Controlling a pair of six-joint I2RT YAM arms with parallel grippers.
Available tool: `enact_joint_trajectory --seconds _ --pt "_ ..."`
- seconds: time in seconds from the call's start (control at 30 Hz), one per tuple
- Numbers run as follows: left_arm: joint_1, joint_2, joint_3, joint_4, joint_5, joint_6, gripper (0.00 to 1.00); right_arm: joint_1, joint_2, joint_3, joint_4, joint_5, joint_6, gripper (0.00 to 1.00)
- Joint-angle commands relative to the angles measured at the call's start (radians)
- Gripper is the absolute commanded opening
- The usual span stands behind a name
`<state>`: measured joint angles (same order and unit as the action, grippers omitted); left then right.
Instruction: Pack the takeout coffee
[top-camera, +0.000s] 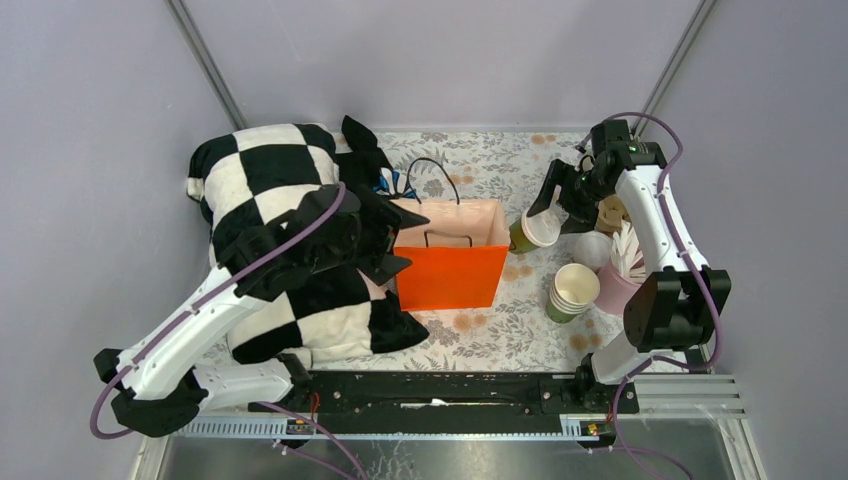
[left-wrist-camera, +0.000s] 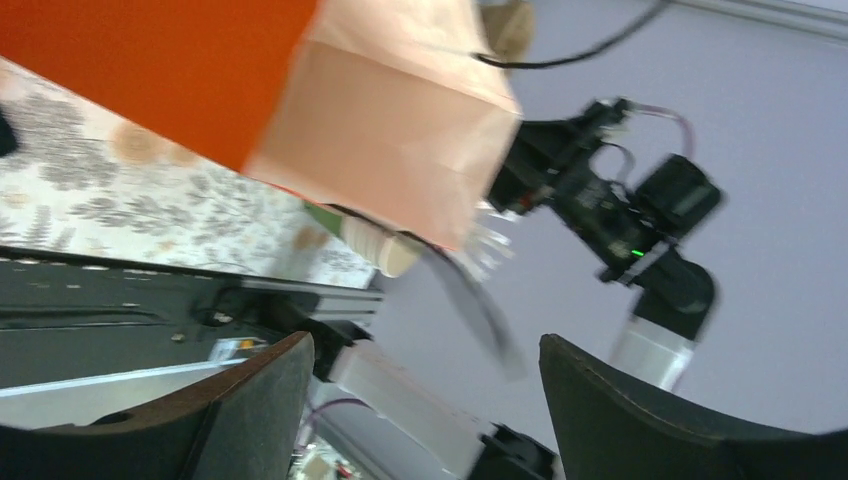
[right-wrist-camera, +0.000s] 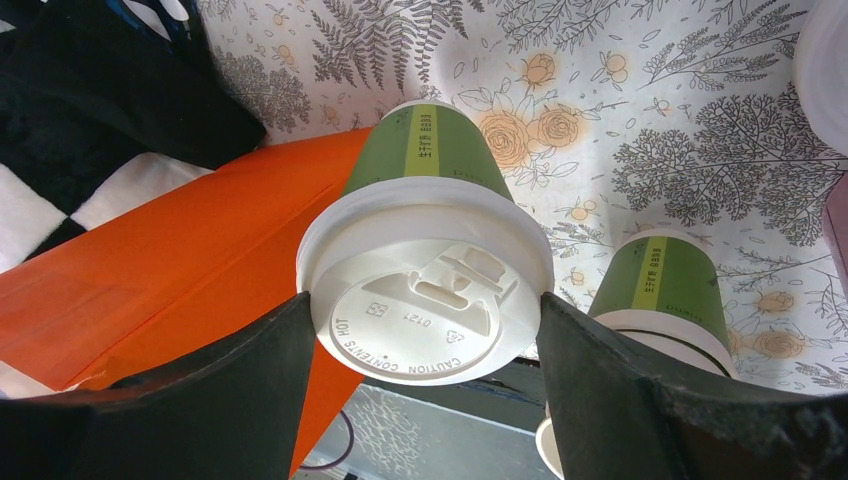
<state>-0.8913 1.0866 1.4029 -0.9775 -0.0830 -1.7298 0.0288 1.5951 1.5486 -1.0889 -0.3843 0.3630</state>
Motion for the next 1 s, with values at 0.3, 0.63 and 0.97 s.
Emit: enact_joint_trajectory --seconds 0.3,0.63,0.97 --pt "0.089 0.073 0.297 -0.070 -0.394 0.405 0.82 -0.003 -0.037 0.037 0.000 -0.023 -0.026 0.77" --pt "0.187 0.446 0.544 -0.301 -0.233 0.794 0.73 -0.003 -0.079 0.009 -0.004 -0.016 -0.027 0.77" --pt "0.189 0.456 0.419 -0.215 -0.170 0.860 0.66 -0.003 -0.107 0.018 -0.023 0.009 -0.047 0.77"
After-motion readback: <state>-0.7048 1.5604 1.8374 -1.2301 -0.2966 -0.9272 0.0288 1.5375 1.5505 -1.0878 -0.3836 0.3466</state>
